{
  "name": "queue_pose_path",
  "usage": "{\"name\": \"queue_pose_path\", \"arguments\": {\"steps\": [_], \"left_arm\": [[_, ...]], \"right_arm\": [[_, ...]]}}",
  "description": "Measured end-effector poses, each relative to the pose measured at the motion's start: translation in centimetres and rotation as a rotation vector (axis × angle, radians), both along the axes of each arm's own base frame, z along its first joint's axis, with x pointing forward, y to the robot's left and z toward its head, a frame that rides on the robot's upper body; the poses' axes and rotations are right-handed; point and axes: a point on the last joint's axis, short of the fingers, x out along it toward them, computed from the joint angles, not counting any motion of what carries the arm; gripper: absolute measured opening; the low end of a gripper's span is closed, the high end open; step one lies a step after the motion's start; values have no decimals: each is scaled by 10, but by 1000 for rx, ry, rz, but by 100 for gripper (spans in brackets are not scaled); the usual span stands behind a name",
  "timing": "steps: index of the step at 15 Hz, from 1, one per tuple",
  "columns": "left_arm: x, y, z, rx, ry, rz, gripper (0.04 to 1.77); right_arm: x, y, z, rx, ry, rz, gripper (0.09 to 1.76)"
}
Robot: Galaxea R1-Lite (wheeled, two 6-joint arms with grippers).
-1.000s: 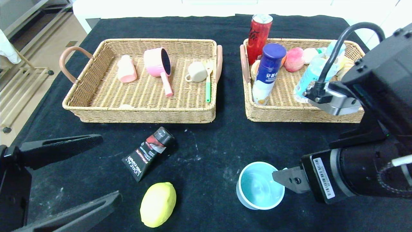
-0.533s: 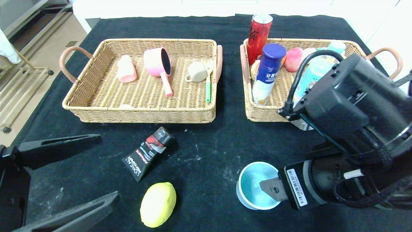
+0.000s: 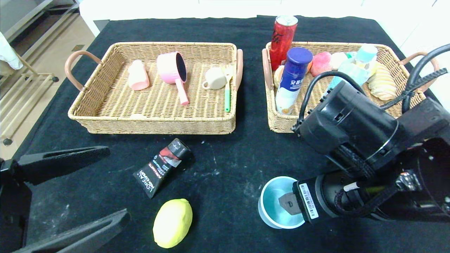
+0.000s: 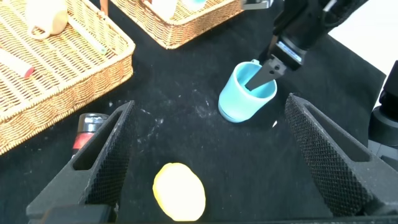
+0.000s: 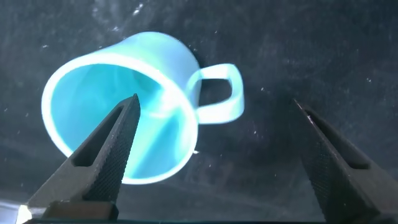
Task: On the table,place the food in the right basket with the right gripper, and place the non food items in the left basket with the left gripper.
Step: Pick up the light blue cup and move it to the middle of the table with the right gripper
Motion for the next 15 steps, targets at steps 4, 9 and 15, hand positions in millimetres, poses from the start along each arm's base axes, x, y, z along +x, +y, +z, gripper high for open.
{"name": "queue_pose_path", "arguments": {"steps": [4, 9, 15], "left_arm": [[0, 0, 0, 1, 0, 0, 172], [0, 0, 0, -1, -1, 1, 172], [0, 0, 0, -2, -4, 1, 172]], "right_arm": [[9, 2, -5, -11, 7, -22, 171], [14, 4, -9, -20, 15, -33, 120], [15, 6, -12, -28, 20, -34, 60]]}}
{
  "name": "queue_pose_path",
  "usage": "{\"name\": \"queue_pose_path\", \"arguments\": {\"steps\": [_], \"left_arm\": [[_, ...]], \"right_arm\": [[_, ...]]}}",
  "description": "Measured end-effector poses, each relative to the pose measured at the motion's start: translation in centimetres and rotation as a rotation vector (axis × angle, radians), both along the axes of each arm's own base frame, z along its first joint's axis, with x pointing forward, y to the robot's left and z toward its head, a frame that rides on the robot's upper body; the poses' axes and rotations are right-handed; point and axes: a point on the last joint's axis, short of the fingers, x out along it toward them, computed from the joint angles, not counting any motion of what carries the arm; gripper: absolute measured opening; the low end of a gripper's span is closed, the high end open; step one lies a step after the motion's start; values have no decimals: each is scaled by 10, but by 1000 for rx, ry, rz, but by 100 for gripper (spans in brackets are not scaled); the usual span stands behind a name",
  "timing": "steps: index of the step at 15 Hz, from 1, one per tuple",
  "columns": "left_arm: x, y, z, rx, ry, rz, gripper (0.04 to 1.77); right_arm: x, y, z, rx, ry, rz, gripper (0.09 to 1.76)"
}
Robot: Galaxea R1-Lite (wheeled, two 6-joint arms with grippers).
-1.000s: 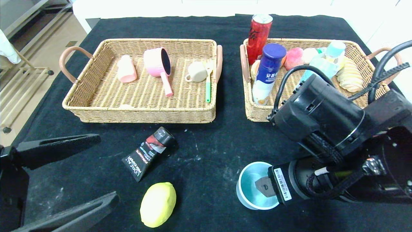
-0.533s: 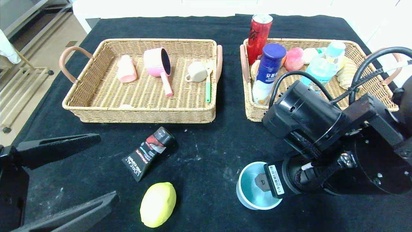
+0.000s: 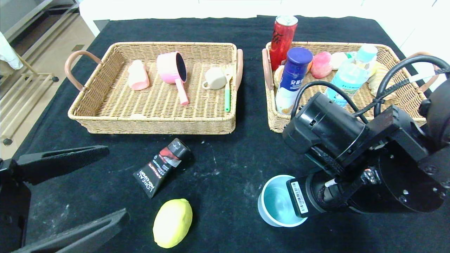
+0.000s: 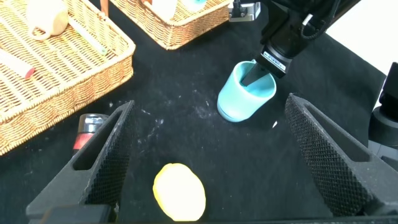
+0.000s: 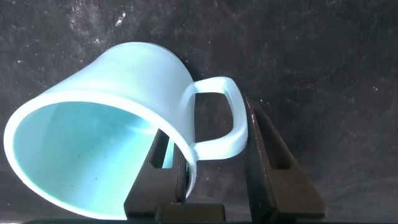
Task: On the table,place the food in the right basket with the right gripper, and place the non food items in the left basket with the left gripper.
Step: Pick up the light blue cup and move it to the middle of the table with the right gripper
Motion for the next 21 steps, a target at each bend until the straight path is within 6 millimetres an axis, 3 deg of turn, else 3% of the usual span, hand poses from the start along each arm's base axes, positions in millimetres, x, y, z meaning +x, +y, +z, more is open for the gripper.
{"name": "queue_pose_path", "arguments": {"steps": [12, 21], "left_arm": [[0, 0, 0, -1, -2, 0, 172], [1, -1, -1, 6, 9, -2, 172]], "right_arm": [[-2, -1, 2, 1, -4, 7, 60], [-15, -3, 52, 123, -127, 71, 60]]}}
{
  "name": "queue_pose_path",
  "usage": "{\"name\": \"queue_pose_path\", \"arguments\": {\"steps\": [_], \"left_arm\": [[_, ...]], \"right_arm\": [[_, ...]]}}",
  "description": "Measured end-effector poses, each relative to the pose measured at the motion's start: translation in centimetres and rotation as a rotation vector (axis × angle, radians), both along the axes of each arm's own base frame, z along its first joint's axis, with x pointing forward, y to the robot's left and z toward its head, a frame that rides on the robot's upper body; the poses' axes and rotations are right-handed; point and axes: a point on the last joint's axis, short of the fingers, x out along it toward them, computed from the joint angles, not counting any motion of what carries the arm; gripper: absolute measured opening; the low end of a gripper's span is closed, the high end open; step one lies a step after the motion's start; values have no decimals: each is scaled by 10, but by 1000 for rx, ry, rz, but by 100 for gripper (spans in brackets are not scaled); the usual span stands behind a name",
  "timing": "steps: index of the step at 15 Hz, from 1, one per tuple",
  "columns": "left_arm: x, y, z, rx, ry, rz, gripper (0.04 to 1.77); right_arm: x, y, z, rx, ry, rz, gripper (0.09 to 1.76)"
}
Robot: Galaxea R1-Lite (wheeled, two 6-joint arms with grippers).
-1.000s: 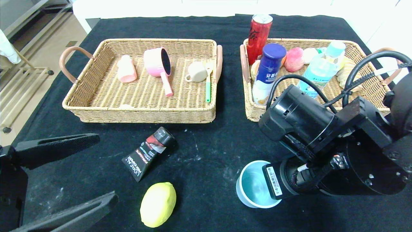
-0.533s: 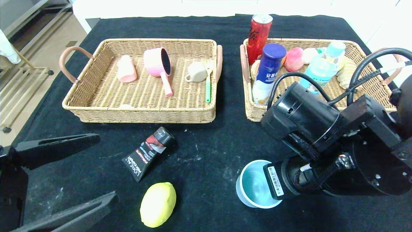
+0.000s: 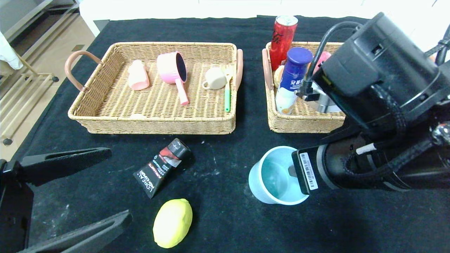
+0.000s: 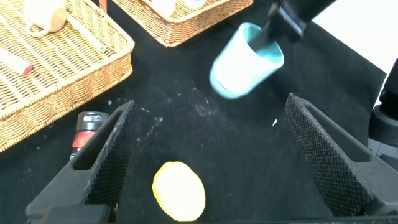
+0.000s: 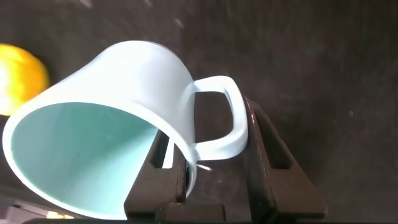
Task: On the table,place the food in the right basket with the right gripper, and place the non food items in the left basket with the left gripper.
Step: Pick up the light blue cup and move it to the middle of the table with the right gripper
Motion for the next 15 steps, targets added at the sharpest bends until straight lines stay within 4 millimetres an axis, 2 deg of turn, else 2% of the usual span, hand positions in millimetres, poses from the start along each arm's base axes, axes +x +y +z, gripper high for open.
{"name": "queue_pose_path", "arguments": {"steps": [6, 11, 15], "left_arm": [[0, 0, 1, -3, -5, 1, 172], [-1, 0, 1, -4, -6, 1, 172], [-1, 0, 1, -3, -4, 1, 172]], "right_arm": [[7, 21, 15, 16, -45, 6, 60], [18, 42, 3, -13, -47, 33, 60], [25, 52, 2, 29, -90, 41, 60]]}}
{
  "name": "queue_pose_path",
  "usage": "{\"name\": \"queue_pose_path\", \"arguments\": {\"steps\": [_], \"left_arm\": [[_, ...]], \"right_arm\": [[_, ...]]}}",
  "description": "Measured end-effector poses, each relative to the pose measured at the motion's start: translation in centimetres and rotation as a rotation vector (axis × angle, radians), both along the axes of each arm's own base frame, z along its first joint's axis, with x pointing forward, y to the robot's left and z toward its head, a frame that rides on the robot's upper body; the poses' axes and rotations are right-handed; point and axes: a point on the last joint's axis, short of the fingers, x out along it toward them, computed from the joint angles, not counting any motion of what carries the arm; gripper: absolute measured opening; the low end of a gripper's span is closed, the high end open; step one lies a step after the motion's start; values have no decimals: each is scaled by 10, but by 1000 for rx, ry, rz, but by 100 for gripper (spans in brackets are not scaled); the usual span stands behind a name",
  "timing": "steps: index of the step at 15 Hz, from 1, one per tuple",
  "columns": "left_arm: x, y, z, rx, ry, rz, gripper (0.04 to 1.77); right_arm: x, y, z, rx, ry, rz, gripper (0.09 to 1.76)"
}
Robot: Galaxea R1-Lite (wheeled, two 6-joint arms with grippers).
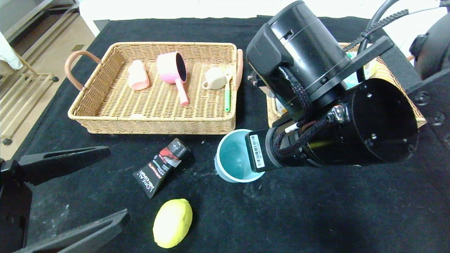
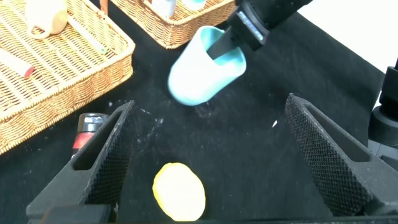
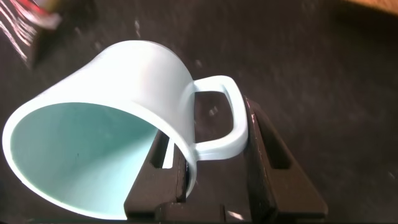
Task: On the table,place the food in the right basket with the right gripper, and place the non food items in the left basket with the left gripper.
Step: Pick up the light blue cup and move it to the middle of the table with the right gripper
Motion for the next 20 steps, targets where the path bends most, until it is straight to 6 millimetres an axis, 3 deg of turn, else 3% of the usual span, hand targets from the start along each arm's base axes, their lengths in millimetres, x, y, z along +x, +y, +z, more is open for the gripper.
{"name": "queue_pose_path", "arguments": {"steps": [5, 20], "left_arm": [[0, 0, 1, -6, -2, 7, 172], [-1, 3, 3, -14, -19, 25, 172]], "right_arm": [[10, 13, -4, 46, -44, 9, 60], [28, 23, -28, 10, -4, -27, 60]]}}
